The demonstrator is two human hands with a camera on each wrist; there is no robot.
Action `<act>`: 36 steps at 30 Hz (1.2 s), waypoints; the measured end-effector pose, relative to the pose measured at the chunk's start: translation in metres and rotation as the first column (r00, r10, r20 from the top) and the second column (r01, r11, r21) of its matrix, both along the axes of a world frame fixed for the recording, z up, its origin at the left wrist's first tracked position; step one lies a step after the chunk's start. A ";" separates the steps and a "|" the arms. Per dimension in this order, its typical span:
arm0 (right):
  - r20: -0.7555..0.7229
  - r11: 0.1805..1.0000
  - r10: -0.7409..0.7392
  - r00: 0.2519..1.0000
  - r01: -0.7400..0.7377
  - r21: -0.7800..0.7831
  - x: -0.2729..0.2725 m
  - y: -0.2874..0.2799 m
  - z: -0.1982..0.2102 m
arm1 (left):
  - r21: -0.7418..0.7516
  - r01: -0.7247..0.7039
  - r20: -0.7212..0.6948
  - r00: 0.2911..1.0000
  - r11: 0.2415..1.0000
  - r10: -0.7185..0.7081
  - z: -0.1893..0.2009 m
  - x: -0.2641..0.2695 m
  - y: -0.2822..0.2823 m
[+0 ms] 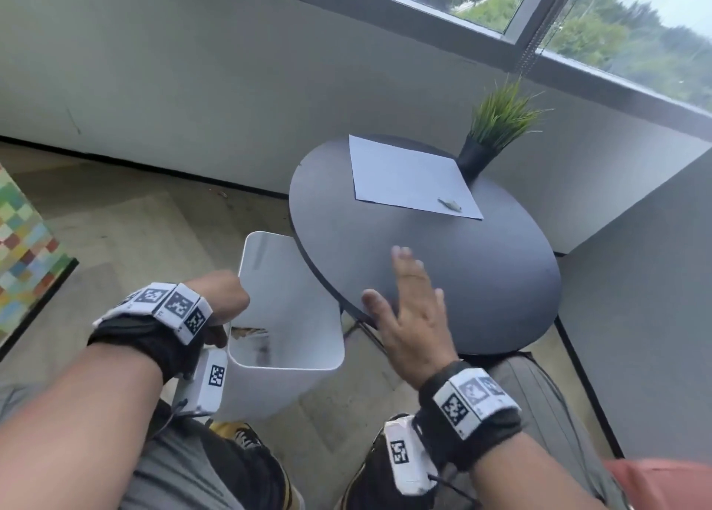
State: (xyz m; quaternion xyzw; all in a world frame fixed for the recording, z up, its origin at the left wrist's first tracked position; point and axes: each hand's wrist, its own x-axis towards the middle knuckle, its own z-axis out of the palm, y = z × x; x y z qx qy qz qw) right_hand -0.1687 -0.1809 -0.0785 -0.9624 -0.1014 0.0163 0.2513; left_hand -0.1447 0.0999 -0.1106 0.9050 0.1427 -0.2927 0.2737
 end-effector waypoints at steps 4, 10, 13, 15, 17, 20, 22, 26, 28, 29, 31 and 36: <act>-0.133 0.871 -0.372 0.919 0.296 -0.391 0.004 -0.049 -0.010 | -0.020 -0.014 0.019 1.000 1.000 0.014 -0.003 0.007 0.004; -0.188 0.895 0.342 0.921 -0.380 -0.233 -0.038 0.060 -0.010 | -0.029 -0.066 -0.023 0.998 0.997 0.065 -0.004 0.013 0.009; -0.036 0.955 0.297 0.954 -0.297 -0.006 -0.008 0.031 0.002 | -0.042 -0.072 -0.034 0.997 0.997 0.071 -0.005 0.013 0.008; -0.059 0.990 -0.110 0.992 0.104 -0.095 0.027 -0.016 0.007 | -0.043 -0.064 -0.027 0.998 0.997 0.063 -0.007 0.013 0.008; -0.184 0.889 -0.408 0.894 0.343 -0.302 0.049 -0.050 0.010 | -0.034 -0.050 -0.006 0.999 0.998 0.049 -0.008 0.014 0.007; -0.247 0.897 -0.315 0.917 0.203 -0.392 0.051 -0.023 -0.003 | 0.001 -0.027 0.015 1.000 1.000 0.027 -0.004 0.015 0.003; -0.243 0.927 0.004 0.970 -0.095 -0.364 0.031 0.025 -0.010 | 0.002 -0.022 0.006 1.000 1.000 0.022 -0.003 0.014 0.002; -0.207 0.830 0.527 0.824 -0.552 -0.081 0.008 0.054 0.014 | 0.032 -0.026 0.002 1.000 0.999 0.026 0.000 0.016 0.000; -0.150 0.892 0.452 0.879 -0.439 0.110 0.025 0.026 0.034 | 0.028 -0.023 -0.022 0.999 0.999 0.023 0.003 0.016 -0.003; -0.139 0.938 0.343 0.929 -0.332 0.097 0.043 0.002 0.040 | 0.029 -0.020 -0.019 1.000 0.999 0.021 0.003 0.017 -0.004; -0.197 0.987 0.083 0.977 -0.108 -0.121 0.086 -0.051 0.046 | 0.028 -0.016 -0.011 1.000 0.999 0.016 0.004 0.019 -0.005; -0.339 0.856 -0.209 0.917 0.004 -0.517 0.125 -0.087 0.025 | 0.036 -0.021 -0.035 0.999 0.999 0.022 0.003 0.026 -0.004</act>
